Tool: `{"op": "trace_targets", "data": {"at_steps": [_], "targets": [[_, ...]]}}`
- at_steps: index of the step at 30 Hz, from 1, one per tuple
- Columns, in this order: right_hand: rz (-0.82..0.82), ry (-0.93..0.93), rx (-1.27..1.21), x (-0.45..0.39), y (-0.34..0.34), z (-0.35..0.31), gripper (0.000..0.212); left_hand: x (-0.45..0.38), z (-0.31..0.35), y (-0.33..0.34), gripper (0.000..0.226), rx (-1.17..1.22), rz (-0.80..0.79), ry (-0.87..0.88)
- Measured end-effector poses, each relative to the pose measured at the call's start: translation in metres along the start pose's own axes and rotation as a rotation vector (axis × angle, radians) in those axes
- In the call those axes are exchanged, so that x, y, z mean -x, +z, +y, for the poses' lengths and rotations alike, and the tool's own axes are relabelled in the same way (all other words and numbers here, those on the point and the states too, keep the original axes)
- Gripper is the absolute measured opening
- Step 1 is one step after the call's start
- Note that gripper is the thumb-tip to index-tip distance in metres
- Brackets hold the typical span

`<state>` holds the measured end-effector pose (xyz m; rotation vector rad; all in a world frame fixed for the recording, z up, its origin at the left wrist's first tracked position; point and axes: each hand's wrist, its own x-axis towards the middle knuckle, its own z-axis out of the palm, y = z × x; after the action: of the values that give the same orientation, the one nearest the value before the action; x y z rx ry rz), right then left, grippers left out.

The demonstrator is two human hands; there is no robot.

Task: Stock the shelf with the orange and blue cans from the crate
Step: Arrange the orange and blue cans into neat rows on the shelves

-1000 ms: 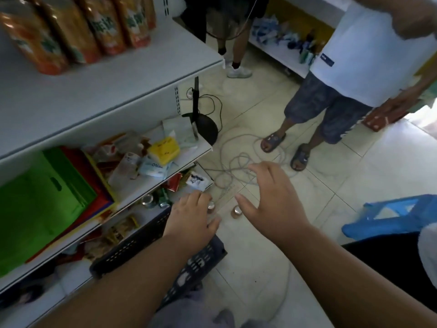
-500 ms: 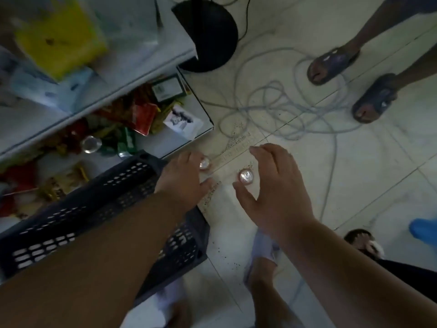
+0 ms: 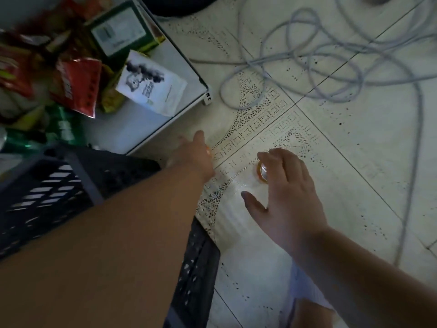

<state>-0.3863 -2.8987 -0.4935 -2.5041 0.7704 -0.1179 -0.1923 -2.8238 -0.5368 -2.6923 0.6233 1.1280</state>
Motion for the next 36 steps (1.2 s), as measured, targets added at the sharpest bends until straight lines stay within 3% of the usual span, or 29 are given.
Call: {"op": "trace_targets", "data": {"at_steps": [3, 5, 11, 16, 22, 28, 30, 36], "targets": [[-0.011, 0.011, 0.007, -0.001, 0.013, 0.013, 0.067, -0.007, -0.001, 0.014, 0.068, -0.024, 0.068, -0.016], [-0.03, 0.015, 0.019, -0.001, 0.018, 0.02, 0.067, 0.001, -0.003, 0.015, 0.063, -0.023, 0.085, 0.005], [-0.159, 0.099, 0.152, -0.003, 0.027, 0.032, 0.068, 0.079, 0.003, -0.008, 0.067, 0.039, 0.116, 0.218], [-0.346, 0.203, 0.251, -0.024, 0.056, 0.042, 0.077, 0.117, -0.002, -0.021, 0.069, 0.025, 0.121, 0.242], [-0.292, 0.121, 0.351, -0.032, 0.062, 0.038, 0.048, 0.137, -0.019, -0.015, 0.071, 0.014, 0.097, 0.21], [-0.218, 0.053, 0.208, -0.008, -0.047, -0.024, 0.036, 0.223, -0.027, -0.068, 0.071, 0.036, 0.07, 0.186], [-0.147, 0.042, 0.164, -0.004, -0.109, -0.057, 0.03, 0.263, -0.027, -0.103, 0.073, 0.029, 0.057, 0.177], [-0.134, -0.124, 0.147, -0.012, -0.33, -0.166, 0.043, 0.398, -0.014, -0.233, 0.073, 0.083, 0.135, 0.105]]}}
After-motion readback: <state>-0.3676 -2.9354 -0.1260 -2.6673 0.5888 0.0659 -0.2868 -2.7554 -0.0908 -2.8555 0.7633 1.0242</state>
